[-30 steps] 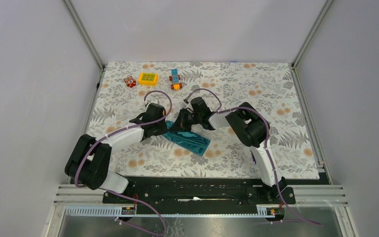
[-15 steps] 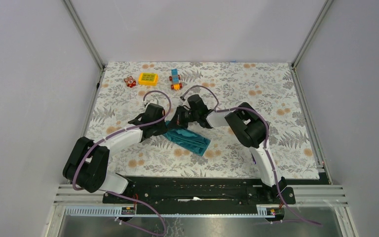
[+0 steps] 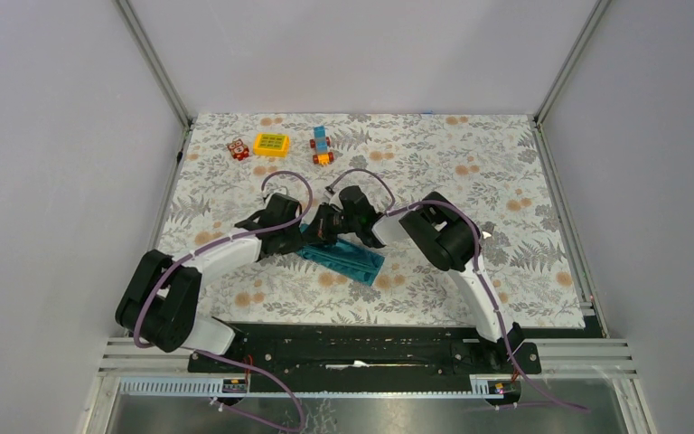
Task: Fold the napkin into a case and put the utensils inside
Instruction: Stuff the top corner of the smaller-rectangle-folded napkin at the center of the board.
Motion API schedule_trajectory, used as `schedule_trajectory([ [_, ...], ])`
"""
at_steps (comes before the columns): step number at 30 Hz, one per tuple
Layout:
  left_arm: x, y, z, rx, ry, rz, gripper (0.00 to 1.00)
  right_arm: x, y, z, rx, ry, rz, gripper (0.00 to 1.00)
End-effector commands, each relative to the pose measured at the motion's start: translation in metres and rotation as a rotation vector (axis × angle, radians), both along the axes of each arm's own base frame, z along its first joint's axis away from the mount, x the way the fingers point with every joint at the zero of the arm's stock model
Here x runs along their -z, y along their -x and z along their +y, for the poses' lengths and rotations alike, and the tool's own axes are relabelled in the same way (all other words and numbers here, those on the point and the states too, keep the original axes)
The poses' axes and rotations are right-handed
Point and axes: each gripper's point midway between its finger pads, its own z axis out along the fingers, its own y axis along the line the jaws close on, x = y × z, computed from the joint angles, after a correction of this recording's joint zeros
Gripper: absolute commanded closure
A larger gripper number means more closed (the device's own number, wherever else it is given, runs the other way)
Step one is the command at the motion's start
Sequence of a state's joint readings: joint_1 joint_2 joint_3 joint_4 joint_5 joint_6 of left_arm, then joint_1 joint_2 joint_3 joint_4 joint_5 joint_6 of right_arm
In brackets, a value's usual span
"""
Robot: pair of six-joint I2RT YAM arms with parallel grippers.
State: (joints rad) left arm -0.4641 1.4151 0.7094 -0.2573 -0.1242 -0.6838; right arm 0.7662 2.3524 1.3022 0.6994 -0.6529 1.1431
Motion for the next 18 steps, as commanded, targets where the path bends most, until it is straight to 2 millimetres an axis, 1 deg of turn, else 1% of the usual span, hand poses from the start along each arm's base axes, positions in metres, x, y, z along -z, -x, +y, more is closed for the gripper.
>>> schedule_trajectory([
  [1,-0.010,-0.012,-0.006,-0.030,0.057,-0.065,0.81,0.022,0.032,0.001,-0.073,0.051,0.045,1.00],
  [4,-0.031,-0.003,0.000,-0.046,0.078,-0.101,0.52,0.012,0.029,-0.004,-0.076,0.079,0.004,1.00],
  [5,-0.037,0.000,0.004,-0.057,0.081,-0.112,0.47,0.008,0.027,-0.005,-0.078,0.087,-0.012,1.00],
  [7,-0.046,0.010,0.015,-0.083,0.086,-0.117,0.44,-0.002,0.025,-0.007,-0.083,0.086,-0.033,0.98],
  [9,-0.050,0.017,0.025,-0.109,0.099,-0.119,0.44,-0.010,0.024,-0.008,-0.093,0.085,-0.043,0.92],
  [10,-0.048,0.020,0.030,-0.118,0.105,-0.111,0.46,-0.013,0.023,-0.008,-0.096,0.083,-0.050,0.90],
  [11,-0.047,0.022,0.033,-0.128,0.118,-0.106,0.51,-0.015,0.023,-0.008,-0.099,0.082,-0.055,0.89],
  [12,-0.044,0.024,0.034,-0.130,0.134,-0.097,0.56,-0.018,0.021,-0.008,-0.098,0.080,-0.059,0.88],
  [14,-0.033,0.025,0.037,-0.144,0.161,-0.067,0.61,-0.026,0.020,-0.009,-0.109,0.068,-0.067,0.88],
  [15,-0.025,0.025,0.037,-0.148,0.166,-0.040,0.64,-0.031,0.020,-0.009,-0.114,0.061,-0.073,0.87],
  [18,-0.012,0.025,0.031,-0.143,0.200,0.000,0.68,-0.049,0.017,-0.013,-0.124,0.063,-0.096,0.87],
])
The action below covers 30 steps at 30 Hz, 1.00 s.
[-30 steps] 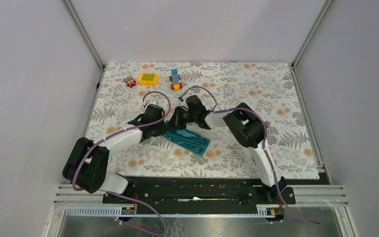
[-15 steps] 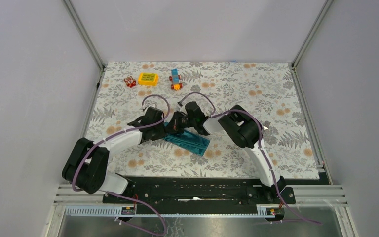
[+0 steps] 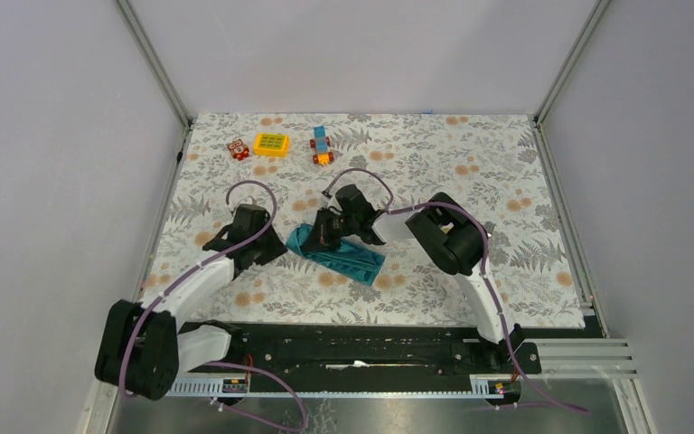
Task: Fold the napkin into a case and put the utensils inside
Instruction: Stuff the top corner of the smaller-rectangle-folded napkin at the center of the board.
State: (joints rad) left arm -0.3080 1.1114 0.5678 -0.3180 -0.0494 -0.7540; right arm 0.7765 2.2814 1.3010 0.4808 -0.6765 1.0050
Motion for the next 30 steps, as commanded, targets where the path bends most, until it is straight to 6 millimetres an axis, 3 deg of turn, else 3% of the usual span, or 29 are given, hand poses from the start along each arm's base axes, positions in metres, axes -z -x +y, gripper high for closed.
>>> schedule_trajectory([
  [1,0.020,0.003,-0.014,0.029,0.078,0.057,0.68,-0.055,-0.005,-0.004,-0.047,-0.035,-0.083,0.87],
  [5,0.033,0.001,-0.016,0.029,0.084,0.075,0.69,-0.072,-0.016,-0.020,-0.050,-0.026,-0.126,0.79],
  [9,0.042,-0.007,-0.021,0.047,0.089,0.085,0.69,-0.076,-0.030,-0.044,-0.055,-0.006,-0.167,0.69],
  [15,0.059,-0.029,-0.028,0.095,0.052,0.129,0.69,-0.039,-0.067,-0.100,0.011,0.202,-0.249,0.61],
  [18,0.065,-0.044,-0.032,0.125,0.028,0.141,0.69,-0.012,-0.073,-0.128,0.045,0.309,-0.226,0.61],
  [21,0.066,-0.060,-0.041,0.167,0.031,0.138,0.69,0.008,-0.069,-0.149,0.090,0.408,-0.224,0.61],
  [24,0.065,-0.073,-0.058,0.214,0.068,0.134,0.69,0.012,-0.057,-0.156,0.137,0.405,-0.213,0.63],
  [28,0.061,-0.073,-0.088,0.289,0.093,0.117,0.69,-0.002,-0.035,-0.149,0.167,0.328,-0.190,0.64],
  [30,0.062,-0.067,-0.092,0.291,0.100,0.126,0.69,-0.016,-0.028,-0.143,0.166,0.287,-0.198,0.64],
])
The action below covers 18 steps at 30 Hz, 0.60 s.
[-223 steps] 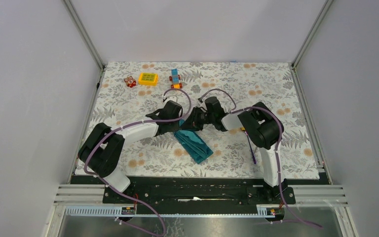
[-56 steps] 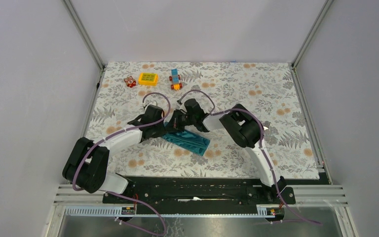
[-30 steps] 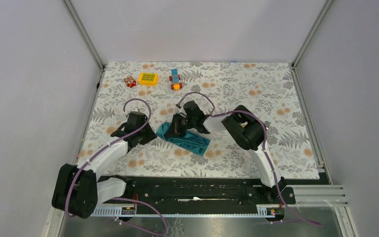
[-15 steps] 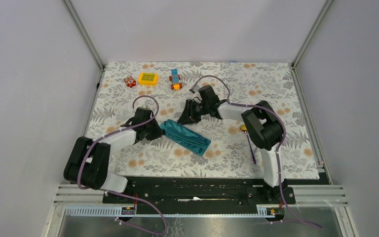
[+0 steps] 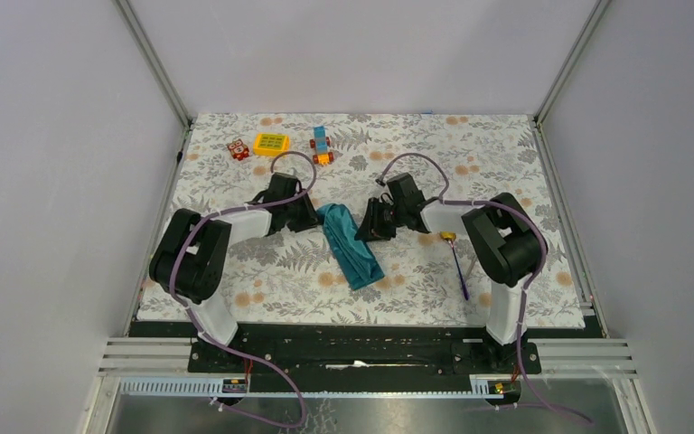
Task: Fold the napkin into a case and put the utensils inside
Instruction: Stuff the top corner of the smaller-rectangle-folded napkin at the center of the board.
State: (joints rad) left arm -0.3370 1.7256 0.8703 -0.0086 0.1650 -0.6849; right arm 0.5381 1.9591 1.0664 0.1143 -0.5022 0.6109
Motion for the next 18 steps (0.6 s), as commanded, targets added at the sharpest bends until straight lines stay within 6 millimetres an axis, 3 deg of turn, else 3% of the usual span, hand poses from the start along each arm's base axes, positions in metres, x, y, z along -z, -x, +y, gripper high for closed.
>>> schedule_trajectory([
  [1,0.020,0.030,-0.010,0.062,-0.017,0.087,0.69,-0.025,0.011,0.009,0.022,-0.036,-0.042,0.64],
  [7,0.006,0.040,0.018,-0.018,0.006,0.075,0.59,-0.048,-0.024,-0.017,0.052,0.202,-0.171,0.54],
  [9,-0.006,0.038,0.018,-0.015,0.016,0.051,0.56,-0.057,-0.030,-0.011,0.048,0.181,-0.182,0.52],
  [12,-0.027,0.027,0.013,0.004,0.039,-0.008,0.51,-0.067,-0.034,0.016,0.046,0.042,-0.137,0.52],
  [14,-0.028,0.019,0.012,-0.003,0.028,-0.003,0.52,-0.068,-0.040,0.034,0.052,-0.047,-0.111,0.67],
  [16,-0.030,0.009,0.010,-0.008,0.020,-0.002,0.59,-0.064,-0.048,0.044,0.071,-0.084,-0.100,0.82],
  [18,-0.025,0.002,0.010,-0.020,0.012,0.010,0.60,-0.056,-0.053,0.046,0.086,-0.079,-0.098,0.88],
])
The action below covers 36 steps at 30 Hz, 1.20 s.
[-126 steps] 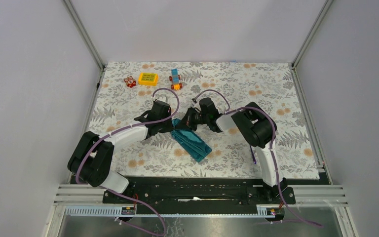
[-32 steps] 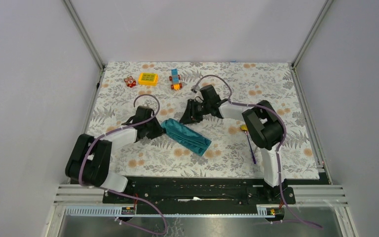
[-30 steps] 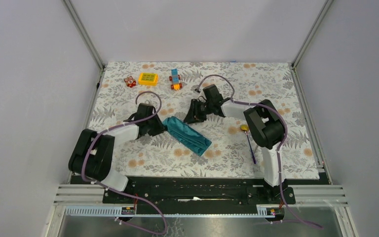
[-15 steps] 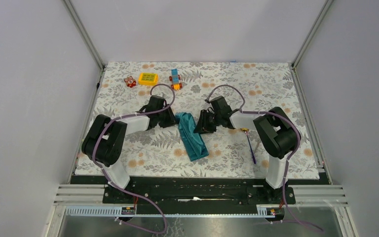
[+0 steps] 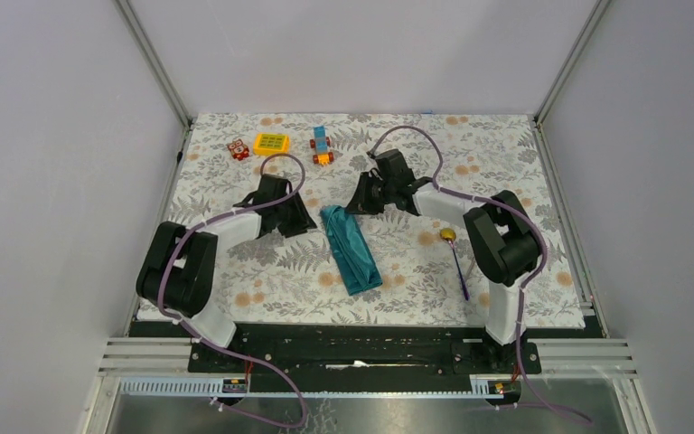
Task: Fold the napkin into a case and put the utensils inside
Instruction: Stuff the top corner of the smaller-rectangle-folded napkin at the center of the board.
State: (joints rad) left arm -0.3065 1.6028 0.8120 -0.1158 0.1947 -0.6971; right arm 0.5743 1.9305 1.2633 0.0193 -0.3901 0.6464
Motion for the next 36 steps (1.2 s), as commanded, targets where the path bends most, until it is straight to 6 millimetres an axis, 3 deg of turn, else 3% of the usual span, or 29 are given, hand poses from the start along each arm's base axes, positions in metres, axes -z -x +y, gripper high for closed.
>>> schedule_trajectory([
  [1,-0.009,-0.028,-0.007,-0.001,-0.006,-0.033,0.61,0.008,-0.013,0.019,0.020,-0.069,0.032,0.91],
  [5,0.008,-0.033,-0.014,0.001,0.010,0.004,0.62,0.023,-0.013,0.024,0.017,-0.063,0.053,0.99],
  [10,0.027,-0.030,-0.025,0.020,-0.002,0.040,0.68,0.044,-0.007,0.039,0.014,-0.060,0.074,1.00],
  [19,0.033,-0.020,-0.041,0.050,-0.028,0.050,0.72,0.056,-0.013,0.061,0.072,-0.072,0.054,1.00],
  [22,0.027,-0.018,-0.034,0.028,-0.054,0.036,0.72,0.056,-0.015,0.057,0.097,-0.068,0.043,1.00],
  [24,0.020,-0.016,-0.026,0.011,-0.072,0.024,0.66,0.054,-0.015,0.055,0.100,-0.067,0.037,1.00],
  [30,-0.026,-0.019,-0.011,-0.034,-0.017,-0.065,0.62,0.039,-0.007,0.048,0.090,-0.084,0.032,1.00],
  [33,-0.040,-0.028,-0.019,-0.014,0.037,-0.099,0.63,0.033,-0.008,0.045,0.101,-0.088,0.017,0.99],
  [36,-0.039,-0.037,-0.029,0.011,0.062,-0.095,0.63,0.034,-0.011,0.045,0.116,-0.111,0.025,1.00],
])
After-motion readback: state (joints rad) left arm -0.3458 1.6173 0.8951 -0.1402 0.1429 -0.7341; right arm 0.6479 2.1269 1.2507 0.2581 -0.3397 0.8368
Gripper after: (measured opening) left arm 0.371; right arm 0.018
